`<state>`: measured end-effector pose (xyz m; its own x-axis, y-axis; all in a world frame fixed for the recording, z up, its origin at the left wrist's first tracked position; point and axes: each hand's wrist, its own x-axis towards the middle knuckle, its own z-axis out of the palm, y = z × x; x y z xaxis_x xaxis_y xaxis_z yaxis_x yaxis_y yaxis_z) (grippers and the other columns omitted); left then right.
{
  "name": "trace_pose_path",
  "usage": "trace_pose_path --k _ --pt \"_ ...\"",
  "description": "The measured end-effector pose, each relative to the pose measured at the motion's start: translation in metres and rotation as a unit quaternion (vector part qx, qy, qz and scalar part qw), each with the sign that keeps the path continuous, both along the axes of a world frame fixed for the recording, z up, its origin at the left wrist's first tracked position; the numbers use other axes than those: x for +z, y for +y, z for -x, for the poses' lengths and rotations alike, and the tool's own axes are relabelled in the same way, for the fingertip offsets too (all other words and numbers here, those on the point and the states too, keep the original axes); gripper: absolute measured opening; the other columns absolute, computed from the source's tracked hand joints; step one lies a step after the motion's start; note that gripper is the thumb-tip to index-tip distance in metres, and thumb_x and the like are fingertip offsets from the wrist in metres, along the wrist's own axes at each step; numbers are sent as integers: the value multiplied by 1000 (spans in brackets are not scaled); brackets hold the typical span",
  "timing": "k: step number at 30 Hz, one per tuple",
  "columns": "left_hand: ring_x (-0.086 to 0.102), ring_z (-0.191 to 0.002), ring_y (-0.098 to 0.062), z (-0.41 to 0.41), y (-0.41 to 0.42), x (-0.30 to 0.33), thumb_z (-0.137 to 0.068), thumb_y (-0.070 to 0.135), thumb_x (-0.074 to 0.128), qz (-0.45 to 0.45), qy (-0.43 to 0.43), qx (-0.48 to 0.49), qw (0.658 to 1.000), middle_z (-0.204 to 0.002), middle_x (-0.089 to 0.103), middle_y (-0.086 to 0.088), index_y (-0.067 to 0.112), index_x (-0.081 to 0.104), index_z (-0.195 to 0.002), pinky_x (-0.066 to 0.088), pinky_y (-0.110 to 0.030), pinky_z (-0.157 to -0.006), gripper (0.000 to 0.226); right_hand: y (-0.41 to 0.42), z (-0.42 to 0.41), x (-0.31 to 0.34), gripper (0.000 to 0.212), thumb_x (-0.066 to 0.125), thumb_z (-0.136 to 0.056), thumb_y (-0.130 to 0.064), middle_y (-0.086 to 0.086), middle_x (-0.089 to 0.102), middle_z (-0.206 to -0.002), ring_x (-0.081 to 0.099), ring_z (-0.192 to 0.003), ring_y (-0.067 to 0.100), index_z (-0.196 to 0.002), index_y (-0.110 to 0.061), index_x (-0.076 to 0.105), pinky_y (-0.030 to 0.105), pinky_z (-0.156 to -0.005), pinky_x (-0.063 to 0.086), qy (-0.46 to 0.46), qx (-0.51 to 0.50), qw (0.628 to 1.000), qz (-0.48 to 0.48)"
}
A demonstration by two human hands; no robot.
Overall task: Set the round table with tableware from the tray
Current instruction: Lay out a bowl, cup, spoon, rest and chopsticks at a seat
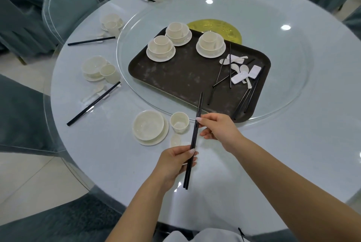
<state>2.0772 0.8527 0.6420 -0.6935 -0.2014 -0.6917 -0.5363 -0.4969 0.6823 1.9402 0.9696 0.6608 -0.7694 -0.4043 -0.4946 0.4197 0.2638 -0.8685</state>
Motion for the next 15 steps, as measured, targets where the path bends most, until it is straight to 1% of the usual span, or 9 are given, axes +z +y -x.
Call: trace_pose_path --k 3,6,9,11,12,14,15 --pt "72 -78 -16 -1 1 -4 -87 10 70 -14 -2 16 1000 -93 75 -10 5 74 -101 57 -24 -70 15 3 -4 -7 13 73 -87 -24 1 76 -89 71 -65 16 -98 -20 70 22 -60 56 -45 27 999 11" --pt "72 -76 -17 -3 4 -11 -88 9 69 -11 -19 11 1000 -89 75 -10 4 74 -100 57 -24 -68 14 6 -17 -19 19 72 -88 -22 1 76 -93 72 -70 15 -104 -14 71 21 -61 55 -77 84 993 -11" --pt "71 -74 -17 -10 8 -20 -89 9 68 13 -44 -12 999 -87 75 -11 4 74 -98 57 -25 -68 12 9 -27 -32 19 72 -87 -20 3 77 -91 72 -70 14 -103 -9 72 20 -62 55 -98 85 991 -32" --pt "71 -73 -15 -16 9 -27 -90 10 66 50 -54 -38 997 -85 75 -10 6 75 -96 57 -24 -69 11 9 -33 -40 21 72 -87 -17 7 76 -92 71 -69 14 -103 -4 71 21 -62 55 -118 75 989 -46" --pt "70 -73 -15 -19 10 -31 -90 10 65 85 -59 -59 993 -84 75 -11 8 76 -93 57 -24 -71 11 8 -36 -45 21 71 -87 -16 8 76 -92 71 -68 14 -103 -2 71 21 -62 55 -126 75 988 -59" --pt "65 -71 -15 -22 12 -40 -88 10 66 170 -69 -108 977 -83 74 -14 11 78 -86 56 -30 -76 13 4 -43 -53 21 70 -88 -13 11 76 -91 70 -66 15 -104 1 69 22 -61 57 -133 74 985 -85" --pt "61 -68 -14 -24 13 -45 -87 11 66 207 -75 -130 967 -79 73 -13 11 78 -84 55 -32 -78 13 1 -46 -57 22 70 -88 -12 12 76 -91 70 -64 16 -104 3 68 22 -61 57 -135 70 984 -97"
